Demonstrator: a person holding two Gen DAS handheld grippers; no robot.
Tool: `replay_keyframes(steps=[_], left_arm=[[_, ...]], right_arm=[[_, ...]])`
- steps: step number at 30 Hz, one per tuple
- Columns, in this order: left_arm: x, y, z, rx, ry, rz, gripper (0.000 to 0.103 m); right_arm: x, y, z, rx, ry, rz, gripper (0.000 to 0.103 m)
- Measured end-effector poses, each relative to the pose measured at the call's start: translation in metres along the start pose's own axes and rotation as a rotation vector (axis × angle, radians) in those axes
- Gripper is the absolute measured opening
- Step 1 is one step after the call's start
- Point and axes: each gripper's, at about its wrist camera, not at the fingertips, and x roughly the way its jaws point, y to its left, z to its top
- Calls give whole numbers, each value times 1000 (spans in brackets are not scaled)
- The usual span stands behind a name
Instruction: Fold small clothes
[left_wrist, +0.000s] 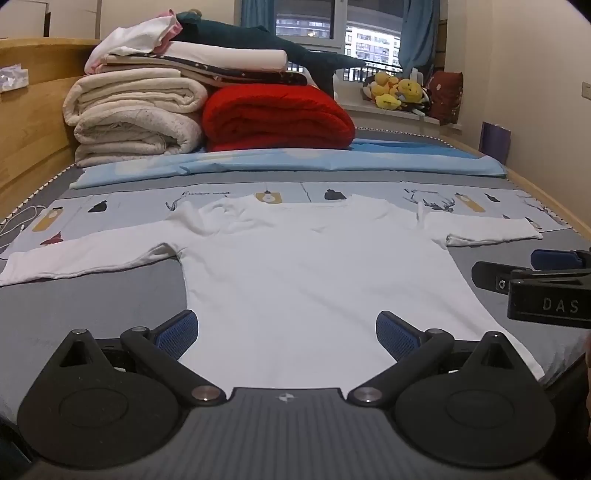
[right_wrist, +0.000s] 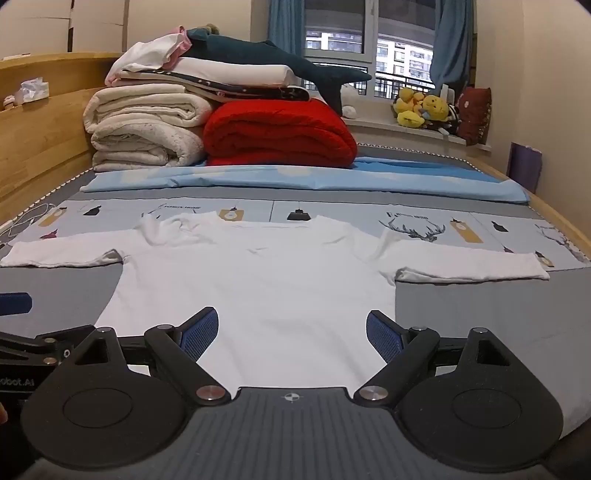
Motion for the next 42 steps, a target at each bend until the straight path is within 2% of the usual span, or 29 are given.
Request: replay_keyframes(steps=[11,22,31,35,42], left_arm=[[3,1,1,-6,12,3,103],[5,4,2,-14,15,5,103],[5,5,2,-13,15,5,103],[5,5,2,-14,16,5,103],[5,6,1,-16,17,8,103]], right_arm=[[0,0,-2,-17,-18,7,88],[-4,6,0,-57,-84,-50,87],[-1,4,1,-45,-30,-52,87],[1,4,0,-37,-28,-25,88],[0,7,0,-69,-34,-27,88]])
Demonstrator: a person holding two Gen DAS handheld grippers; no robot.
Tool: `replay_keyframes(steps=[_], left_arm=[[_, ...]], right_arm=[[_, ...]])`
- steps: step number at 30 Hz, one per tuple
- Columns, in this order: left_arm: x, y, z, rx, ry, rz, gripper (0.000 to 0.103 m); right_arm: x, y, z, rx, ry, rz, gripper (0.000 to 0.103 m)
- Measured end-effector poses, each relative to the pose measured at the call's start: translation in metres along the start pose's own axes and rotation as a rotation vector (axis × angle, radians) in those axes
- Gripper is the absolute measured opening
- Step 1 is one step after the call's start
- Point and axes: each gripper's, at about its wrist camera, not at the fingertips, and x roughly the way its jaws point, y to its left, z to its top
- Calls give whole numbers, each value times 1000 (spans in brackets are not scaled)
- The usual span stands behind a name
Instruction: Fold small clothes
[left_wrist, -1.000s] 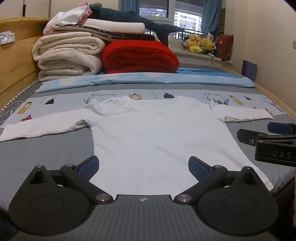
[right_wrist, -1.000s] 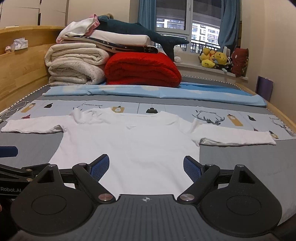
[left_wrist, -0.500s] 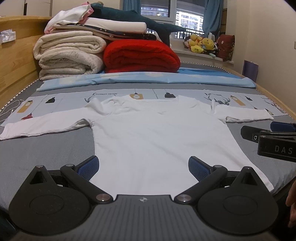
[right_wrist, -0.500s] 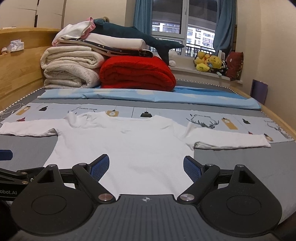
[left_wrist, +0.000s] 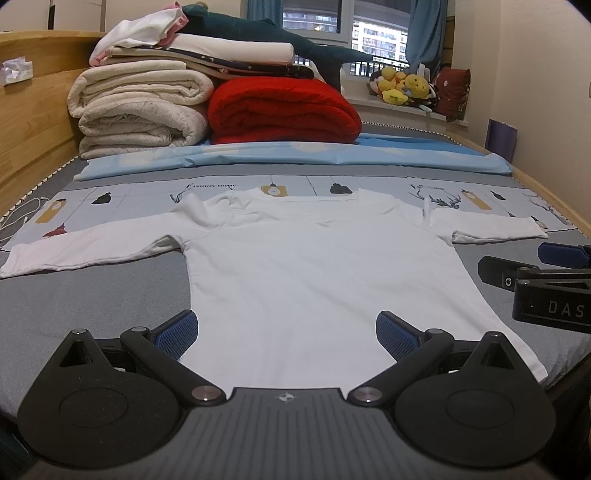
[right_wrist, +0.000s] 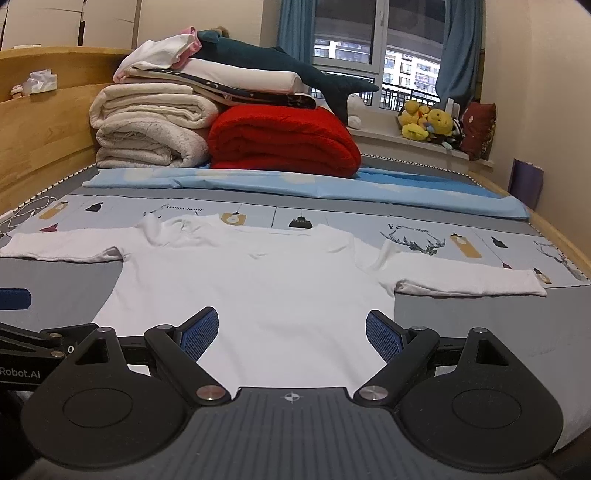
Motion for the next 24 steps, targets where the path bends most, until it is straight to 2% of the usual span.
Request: replay_keyframes(steps=[5,8,13,16,17,19,24], left_arm=[[1,2,-1,-3,4,1,103],[2,3,-1,-5,8,4,103],[8,14,0,-62,50,13,102],[13,26,-1,-118,90,27,89],[16,29,-1,-122,103,34,74],[23,38,-3,-138,146,47,62],[46,78,-10,-329,277,115,62]], right_arm=[[0,-1,-2,1,-2,-5,84],[2,-1,-1,6,5,-8,79],[5,-9,0,36,14,-34,61],[14,-29,3,127,41,-95,58],[17,-38,2,166,60,-116,58],[25,-57,-2,238,98,-147,58],[56,-86,-24,333,324,-197,58]])
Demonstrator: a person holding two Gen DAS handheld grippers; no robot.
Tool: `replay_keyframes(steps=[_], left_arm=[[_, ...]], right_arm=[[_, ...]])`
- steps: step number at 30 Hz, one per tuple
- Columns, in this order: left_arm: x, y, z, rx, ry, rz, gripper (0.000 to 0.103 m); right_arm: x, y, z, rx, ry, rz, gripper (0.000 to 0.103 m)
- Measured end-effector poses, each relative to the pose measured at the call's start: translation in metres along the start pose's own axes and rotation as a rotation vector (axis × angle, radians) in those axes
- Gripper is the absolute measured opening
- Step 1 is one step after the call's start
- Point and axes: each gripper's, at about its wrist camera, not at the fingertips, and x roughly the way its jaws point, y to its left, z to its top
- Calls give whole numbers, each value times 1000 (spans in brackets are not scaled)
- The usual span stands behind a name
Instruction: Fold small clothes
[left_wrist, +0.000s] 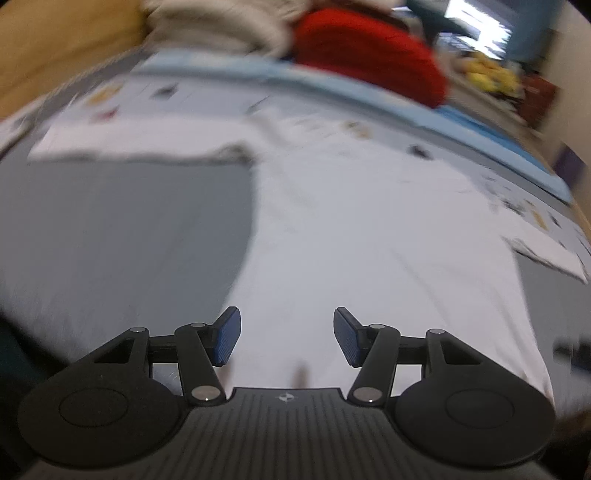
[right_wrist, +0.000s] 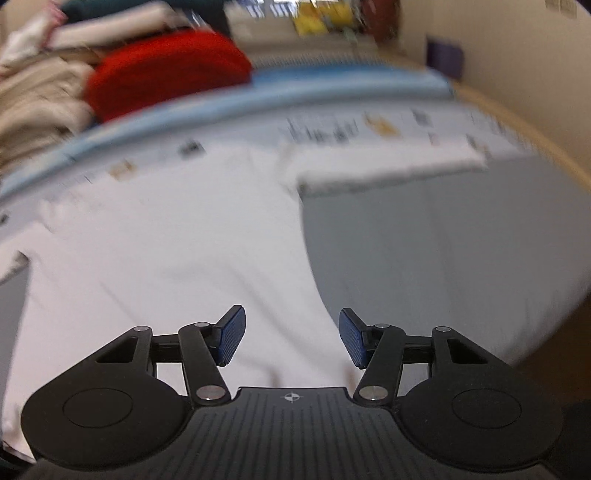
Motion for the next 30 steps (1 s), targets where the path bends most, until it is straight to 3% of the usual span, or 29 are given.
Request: replay_keyframes(steps=[4,7,8,9,10,11,12,13,15,22,24,26,28,30], left_arm=[[22,27,4,-98,100,76,62],[35,41,1,-142,173,98,62],[40,46,-2,-156,202,103,59],[43,52,-6,-168,227,113,48],[46,56,-9,-178,251,121,39],[47,61,-11,-185,266,125,24],[44,63,-12,-180,259,124,10],[41,64,-11,-170,254,113,6],[33,66,-15,-163,242,103,6],[22,69,-17,-156,244,115,7],[21,66,-13,-176,213,108,16],[17,65,-11,-200,194,75,26],[16,60,-10,-187,186,72,28],[16,55,-11,-176,191,69,28]], right_arm=[[21,-5,-10,32,190,-65,58],[26,-5,-18,32,232,-96,57],[29,-5,-20,33,237,-99,56],[33,-4,-20,37,245,-97,54],[34,-4,-22,35,252,-108,48],[36,-5,-24,34,259,-118,43],[38,-5,-26,36,271,-133,28],[42,-8,-27,46,282,-136,9],[47,-13,-28,80,303,-138,2],[54,-31,-31,142,313,-201,0],[54,-38,-31,170,308,-195,2],[51,-48,-29,236,282,-114,8],[49,-55,-27,274,269,-44,28],[50,-56,-28,267,270,-29,29]])
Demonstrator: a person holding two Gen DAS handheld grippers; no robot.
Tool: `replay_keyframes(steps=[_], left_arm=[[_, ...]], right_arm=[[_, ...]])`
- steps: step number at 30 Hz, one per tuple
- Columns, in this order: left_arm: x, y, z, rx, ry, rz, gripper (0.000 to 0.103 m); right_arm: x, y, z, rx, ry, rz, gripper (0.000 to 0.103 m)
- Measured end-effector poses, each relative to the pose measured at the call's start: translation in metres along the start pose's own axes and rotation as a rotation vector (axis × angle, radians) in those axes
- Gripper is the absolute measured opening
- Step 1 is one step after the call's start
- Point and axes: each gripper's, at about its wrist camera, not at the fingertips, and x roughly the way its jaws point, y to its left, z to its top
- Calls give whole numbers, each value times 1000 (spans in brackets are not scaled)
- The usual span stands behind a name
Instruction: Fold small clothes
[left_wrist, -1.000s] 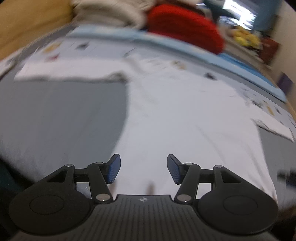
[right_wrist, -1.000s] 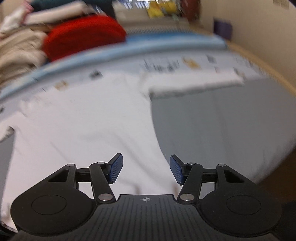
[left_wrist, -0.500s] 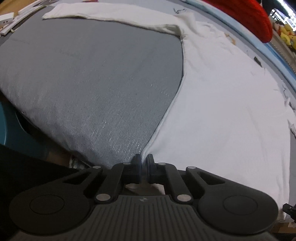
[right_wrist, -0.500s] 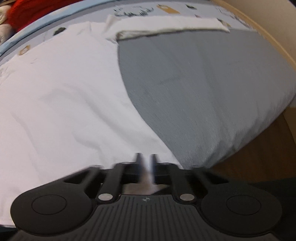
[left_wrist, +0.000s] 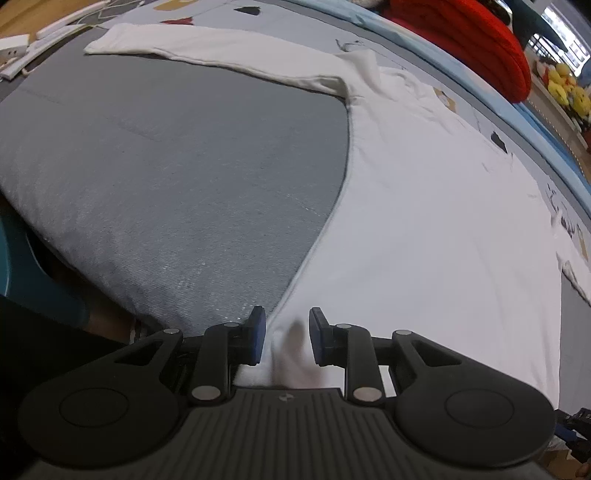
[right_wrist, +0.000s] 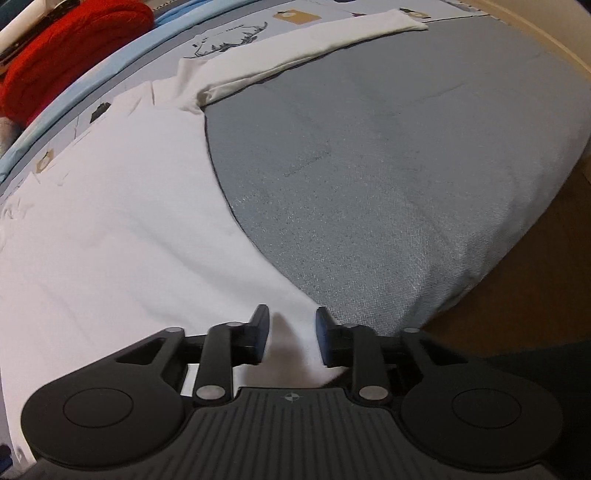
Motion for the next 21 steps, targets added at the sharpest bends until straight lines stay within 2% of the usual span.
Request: replay_keyframes(steps=[2,3,4,6,11,12,14,15,16,17,18,20,21], left_arm=[[1,-3,-2,6,10,1,28],[3,-4,-2,12,13,10,28],[3,-4,-2,15,16,18,28],[7,-5,-1,13,24,27,28],[13,0,-1,6,38,58,28],[13,1,-1,4,38,61,34],[15,1,0,-1,38,69,39],[16,1,0,1,42,72,39],[17,1,0,2,49,73,39],[20,1,0,0,57,74,39],[22,3,-1,-2,66,76,39],[25,4,-3,2,82,80,38],[26,4,-3,8,84,77,31]], right_arm=[[6,-1,-2,-26,36,-6,28],[10,-1,-2,-35,54,0,23],[10,-1,-4,-48,62,8,1],[5,-1,-5,-66,49,-3,0],[-2,-20,0,2,10,-69,0],[-2,-21,0,10,7,-81,0],[-3,-27,1,41,-8,-51,3],[-1,-25,3,44,-10,-28,17],[-1,-23,3,36,-9,-3,35],[0,-19,2,21,-8,7,43],[2,-15,0,-3,-2,4,47],[12,-7,-3,-60,45,-14,46],[15,-5,-5,-80,62,-26,42]])
